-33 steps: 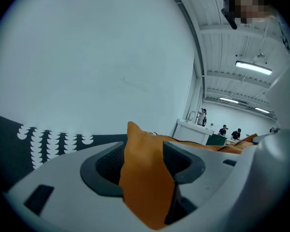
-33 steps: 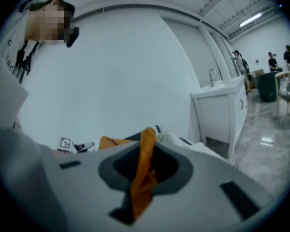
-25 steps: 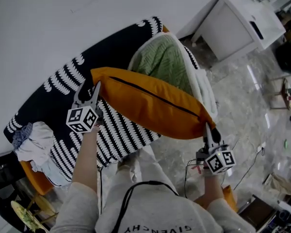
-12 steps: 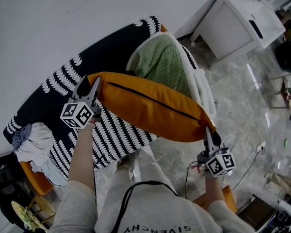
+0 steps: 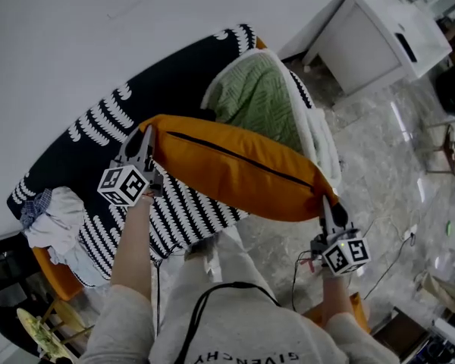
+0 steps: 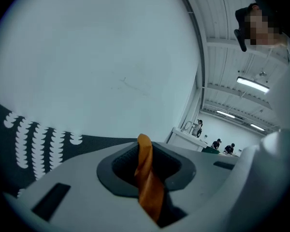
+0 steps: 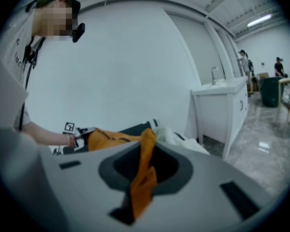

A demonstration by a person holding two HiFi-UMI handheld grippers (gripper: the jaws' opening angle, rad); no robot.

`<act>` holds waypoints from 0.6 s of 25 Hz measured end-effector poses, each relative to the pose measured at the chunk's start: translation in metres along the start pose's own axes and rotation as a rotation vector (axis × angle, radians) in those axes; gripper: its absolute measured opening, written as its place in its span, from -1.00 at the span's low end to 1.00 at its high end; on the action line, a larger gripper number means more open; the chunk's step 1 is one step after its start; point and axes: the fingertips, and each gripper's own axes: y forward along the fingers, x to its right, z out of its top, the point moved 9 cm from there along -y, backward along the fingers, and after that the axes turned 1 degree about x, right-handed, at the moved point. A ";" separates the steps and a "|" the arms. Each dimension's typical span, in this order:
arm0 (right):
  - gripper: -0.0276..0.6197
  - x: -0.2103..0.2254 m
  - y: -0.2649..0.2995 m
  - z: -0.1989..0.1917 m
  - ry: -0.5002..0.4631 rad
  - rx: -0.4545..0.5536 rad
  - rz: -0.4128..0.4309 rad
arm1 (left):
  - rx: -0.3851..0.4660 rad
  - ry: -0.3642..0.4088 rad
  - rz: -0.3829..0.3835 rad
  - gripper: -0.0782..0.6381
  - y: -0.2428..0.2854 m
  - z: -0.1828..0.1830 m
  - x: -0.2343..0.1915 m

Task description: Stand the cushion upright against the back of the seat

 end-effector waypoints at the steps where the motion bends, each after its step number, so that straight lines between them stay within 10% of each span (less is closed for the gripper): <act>1: -0.73 -0.003 0.003 0.002 -0.023 -0.011 0.000 | 0.000 -0.014 0.012 -0.52 -0.003 -0.002 -0.003; 15: -0.76 -0.072 0.034 0.025 -0.327 -0.122 0.015 | 0.085 -0.188 0.155 -0.59 -0.096 -0.033 -0.046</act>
